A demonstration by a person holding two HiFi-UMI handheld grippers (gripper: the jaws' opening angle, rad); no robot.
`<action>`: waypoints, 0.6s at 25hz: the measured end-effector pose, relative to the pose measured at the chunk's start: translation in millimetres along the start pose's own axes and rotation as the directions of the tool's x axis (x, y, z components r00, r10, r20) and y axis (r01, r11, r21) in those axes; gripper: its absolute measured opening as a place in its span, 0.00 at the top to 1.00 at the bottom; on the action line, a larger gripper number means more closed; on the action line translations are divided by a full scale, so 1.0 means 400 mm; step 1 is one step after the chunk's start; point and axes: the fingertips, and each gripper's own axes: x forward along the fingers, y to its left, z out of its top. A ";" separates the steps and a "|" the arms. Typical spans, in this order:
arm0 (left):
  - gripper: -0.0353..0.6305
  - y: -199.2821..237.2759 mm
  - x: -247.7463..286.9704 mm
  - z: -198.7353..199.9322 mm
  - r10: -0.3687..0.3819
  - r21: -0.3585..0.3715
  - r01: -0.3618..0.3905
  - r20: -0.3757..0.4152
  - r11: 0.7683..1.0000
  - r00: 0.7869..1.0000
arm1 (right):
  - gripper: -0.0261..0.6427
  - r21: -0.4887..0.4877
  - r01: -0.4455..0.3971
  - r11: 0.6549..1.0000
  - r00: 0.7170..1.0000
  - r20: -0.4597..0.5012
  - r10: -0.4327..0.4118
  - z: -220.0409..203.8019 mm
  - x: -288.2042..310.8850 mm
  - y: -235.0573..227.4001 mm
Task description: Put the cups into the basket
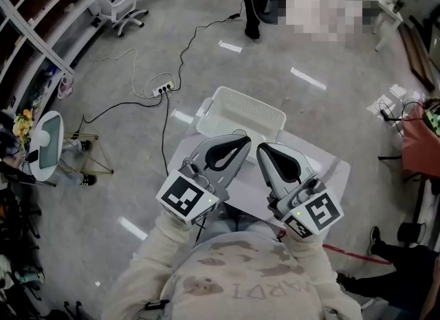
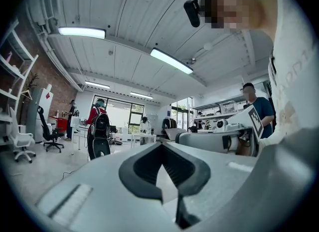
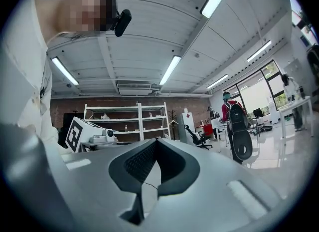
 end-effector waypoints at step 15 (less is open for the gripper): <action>0.94 -0.026 -0.031 0.040 0.020 0.019 -0.020 0.026 1.000 0.999 | 0.92 -0.021 -0.030 0.999 0.999 0.027 0.030 0.037 -0.009 0.043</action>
